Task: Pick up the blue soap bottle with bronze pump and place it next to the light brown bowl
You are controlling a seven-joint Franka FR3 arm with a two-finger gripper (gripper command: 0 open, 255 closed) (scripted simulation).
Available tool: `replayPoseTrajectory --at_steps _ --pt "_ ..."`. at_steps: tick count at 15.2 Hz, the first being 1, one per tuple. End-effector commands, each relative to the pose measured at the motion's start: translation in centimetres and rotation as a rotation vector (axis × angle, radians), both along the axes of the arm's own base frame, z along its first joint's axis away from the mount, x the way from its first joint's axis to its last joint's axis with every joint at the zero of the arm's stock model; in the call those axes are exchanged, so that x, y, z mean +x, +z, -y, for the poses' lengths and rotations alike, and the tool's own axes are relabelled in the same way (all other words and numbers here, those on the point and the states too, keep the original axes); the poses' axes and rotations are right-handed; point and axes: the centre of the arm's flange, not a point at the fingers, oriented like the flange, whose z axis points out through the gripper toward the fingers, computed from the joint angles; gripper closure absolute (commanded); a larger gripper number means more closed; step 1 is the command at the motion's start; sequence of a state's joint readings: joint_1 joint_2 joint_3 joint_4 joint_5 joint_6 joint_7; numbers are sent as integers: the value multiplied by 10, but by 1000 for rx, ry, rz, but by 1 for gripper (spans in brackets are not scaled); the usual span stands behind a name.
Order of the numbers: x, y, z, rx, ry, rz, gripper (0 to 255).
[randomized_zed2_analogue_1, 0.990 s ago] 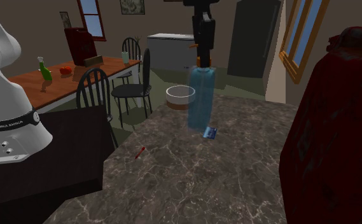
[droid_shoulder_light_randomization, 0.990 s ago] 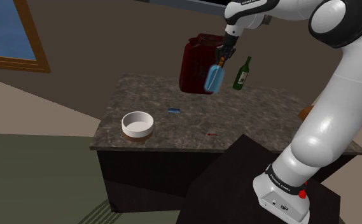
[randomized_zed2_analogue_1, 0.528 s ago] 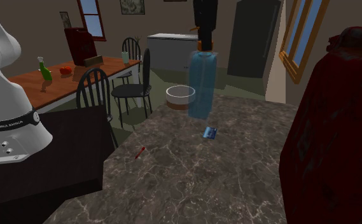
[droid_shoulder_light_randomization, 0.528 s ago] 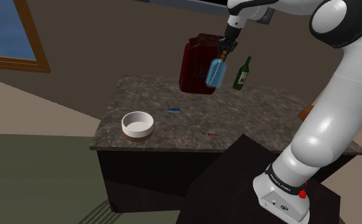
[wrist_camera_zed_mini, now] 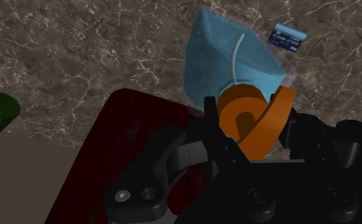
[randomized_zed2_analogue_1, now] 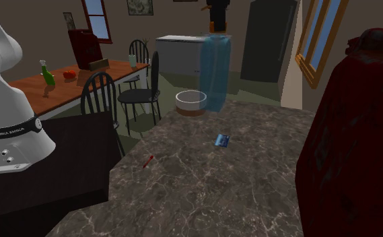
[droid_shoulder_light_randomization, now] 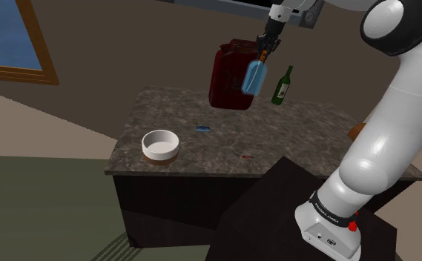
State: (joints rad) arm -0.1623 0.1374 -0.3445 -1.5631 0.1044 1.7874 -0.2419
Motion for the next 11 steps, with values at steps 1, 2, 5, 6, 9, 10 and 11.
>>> replayPoseTrajectory --at_steps 1,2,5,6,9,10,11 --pt "0 11 0 0 0 0 255" --pt "0 16 0 0 0 0 255" --pt "0 30 0 0 0 0 255" --pt "6 26 -11 0 0 0 255" --pt "24 13 -44 0 0 0 255" --pt "29 9 -55 0 0 0 255" --pt "35 4 -66 0 0 0 255"
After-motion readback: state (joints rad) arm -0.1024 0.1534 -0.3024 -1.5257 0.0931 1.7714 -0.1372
